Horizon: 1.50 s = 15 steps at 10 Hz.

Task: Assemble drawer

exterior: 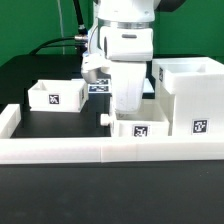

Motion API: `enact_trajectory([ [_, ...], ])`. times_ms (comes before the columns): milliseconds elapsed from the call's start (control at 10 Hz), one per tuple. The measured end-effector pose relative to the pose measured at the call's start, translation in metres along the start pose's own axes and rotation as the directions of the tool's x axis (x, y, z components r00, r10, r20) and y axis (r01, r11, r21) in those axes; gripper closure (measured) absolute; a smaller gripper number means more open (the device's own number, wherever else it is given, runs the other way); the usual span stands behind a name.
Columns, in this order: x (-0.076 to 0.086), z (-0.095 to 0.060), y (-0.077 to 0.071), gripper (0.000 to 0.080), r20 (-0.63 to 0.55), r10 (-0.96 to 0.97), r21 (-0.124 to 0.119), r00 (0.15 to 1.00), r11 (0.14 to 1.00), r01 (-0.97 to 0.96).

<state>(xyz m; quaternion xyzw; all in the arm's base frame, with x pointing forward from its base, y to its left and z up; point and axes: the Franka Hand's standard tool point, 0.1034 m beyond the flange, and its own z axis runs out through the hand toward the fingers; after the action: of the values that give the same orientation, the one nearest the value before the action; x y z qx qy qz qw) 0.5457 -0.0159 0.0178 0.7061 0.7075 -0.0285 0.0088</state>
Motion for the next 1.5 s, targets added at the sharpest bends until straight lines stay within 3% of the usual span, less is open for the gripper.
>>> enact_trajectory([
  [200, -0.001, 0.0, 0.0, 0.0758, 0.0, 0.002, -0.002, 1.0, 1.0, -0.002],
  [300, 0.0, 0.001, 0.001, 0.0758, -0.005, 0.002, -0.031, 1.0, 1.0, -0.002],
  [1500, 0.01, 0.003, -0.002, 0.0758, -0.004, -0.014, -0.03, 1.0, 0.999, 0.013],
])
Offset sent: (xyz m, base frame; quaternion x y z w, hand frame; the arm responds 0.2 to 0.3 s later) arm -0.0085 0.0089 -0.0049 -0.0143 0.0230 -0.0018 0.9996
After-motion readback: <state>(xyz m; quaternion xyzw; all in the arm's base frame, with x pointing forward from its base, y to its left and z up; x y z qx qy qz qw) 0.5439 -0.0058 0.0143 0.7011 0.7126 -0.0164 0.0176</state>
